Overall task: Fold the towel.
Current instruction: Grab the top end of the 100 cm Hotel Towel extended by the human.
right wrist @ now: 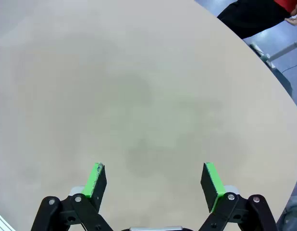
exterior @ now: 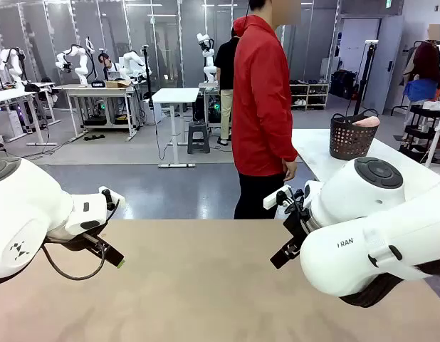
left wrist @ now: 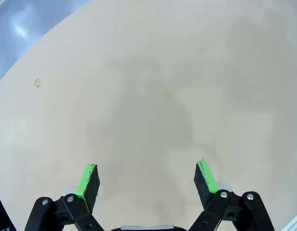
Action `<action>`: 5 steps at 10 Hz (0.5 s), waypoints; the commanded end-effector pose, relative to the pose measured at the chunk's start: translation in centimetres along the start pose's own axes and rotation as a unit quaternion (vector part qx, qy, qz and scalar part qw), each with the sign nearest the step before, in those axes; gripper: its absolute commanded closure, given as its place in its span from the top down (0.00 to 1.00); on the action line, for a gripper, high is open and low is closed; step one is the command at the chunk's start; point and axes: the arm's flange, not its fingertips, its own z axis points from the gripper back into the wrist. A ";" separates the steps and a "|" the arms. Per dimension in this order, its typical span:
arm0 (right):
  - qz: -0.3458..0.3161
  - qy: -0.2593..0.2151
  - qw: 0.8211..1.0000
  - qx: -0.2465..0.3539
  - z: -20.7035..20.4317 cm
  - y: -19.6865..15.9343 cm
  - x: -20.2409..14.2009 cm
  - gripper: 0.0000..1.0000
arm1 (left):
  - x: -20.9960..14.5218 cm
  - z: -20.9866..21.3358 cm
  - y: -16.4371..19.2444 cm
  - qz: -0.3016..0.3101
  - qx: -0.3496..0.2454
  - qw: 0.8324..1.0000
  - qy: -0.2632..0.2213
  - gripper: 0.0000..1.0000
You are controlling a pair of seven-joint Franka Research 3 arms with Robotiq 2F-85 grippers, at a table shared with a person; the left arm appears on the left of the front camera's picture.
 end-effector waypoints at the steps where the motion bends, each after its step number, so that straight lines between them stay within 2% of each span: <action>1: 0.000 0.000 1.000 0.000 0.0 0.0 0.0 1.00 | 0.0 0.0 0.0 0.000 0.000 1.000 0.000 1.00; 5: 0.000 0.000 1.000 0.000 0.0 0.0 0.0 1.00 | 0.0 0.0 0.0 0.000 0.000 1.000 0.000 1.00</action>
